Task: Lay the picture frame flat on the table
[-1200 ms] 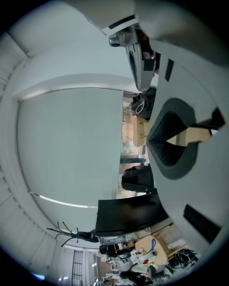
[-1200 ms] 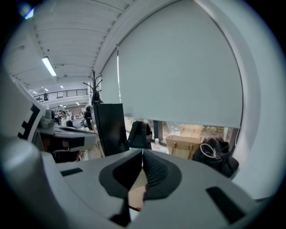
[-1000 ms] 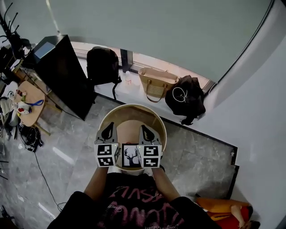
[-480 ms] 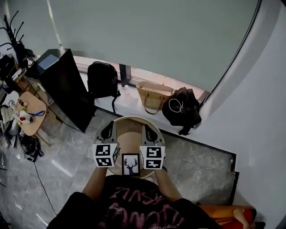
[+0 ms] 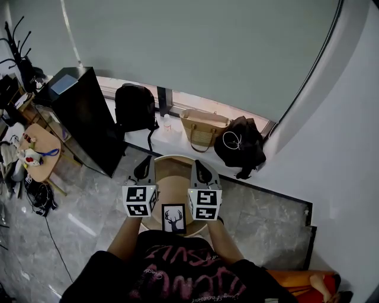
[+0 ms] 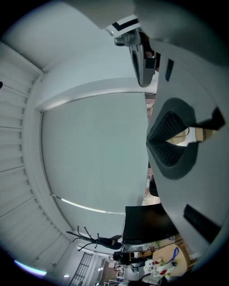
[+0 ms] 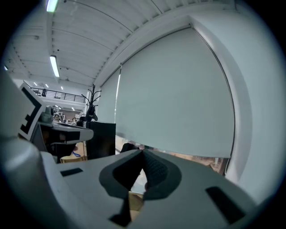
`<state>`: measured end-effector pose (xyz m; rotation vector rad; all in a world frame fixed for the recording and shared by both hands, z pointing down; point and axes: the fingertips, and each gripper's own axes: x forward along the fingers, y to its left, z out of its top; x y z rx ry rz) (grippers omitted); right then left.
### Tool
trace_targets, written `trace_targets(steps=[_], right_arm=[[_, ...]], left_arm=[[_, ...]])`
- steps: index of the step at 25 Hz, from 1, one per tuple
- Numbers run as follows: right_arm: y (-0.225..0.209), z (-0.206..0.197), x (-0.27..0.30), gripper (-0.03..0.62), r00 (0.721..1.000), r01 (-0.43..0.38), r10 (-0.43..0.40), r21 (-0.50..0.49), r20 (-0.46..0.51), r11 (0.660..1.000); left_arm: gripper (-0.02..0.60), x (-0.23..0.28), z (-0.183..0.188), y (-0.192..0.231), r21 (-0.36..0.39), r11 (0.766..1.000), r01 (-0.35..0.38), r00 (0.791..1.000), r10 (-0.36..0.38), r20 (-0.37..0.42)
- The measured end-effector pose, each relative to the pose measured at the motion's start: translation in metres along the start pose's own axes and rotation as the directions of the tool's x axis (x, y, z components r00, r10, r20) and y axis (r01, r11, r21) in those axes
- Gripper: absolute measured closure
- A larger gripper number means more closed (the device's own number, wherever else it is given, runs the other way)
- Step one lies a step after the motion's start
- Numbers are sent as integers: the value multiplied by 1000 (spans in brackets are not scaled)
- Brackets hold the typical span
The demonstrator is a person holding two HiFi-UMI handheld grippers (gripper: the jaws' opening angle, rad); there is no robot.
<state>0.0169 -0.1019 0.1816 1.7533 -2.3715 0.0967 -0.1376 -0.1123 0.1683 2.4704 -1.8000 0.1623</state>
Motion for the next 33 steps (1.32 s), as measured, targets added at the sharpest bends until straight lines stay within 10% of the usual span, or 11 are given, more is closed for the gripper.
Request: trace_targets(steps=[33], right_arm=[[16, -4, -3, 574, 1000, 23, -23, -25, 9, 999]], left_arm=[[571, -11, -2, 10, -18, 1000, 7, 1000, -7, 8]])
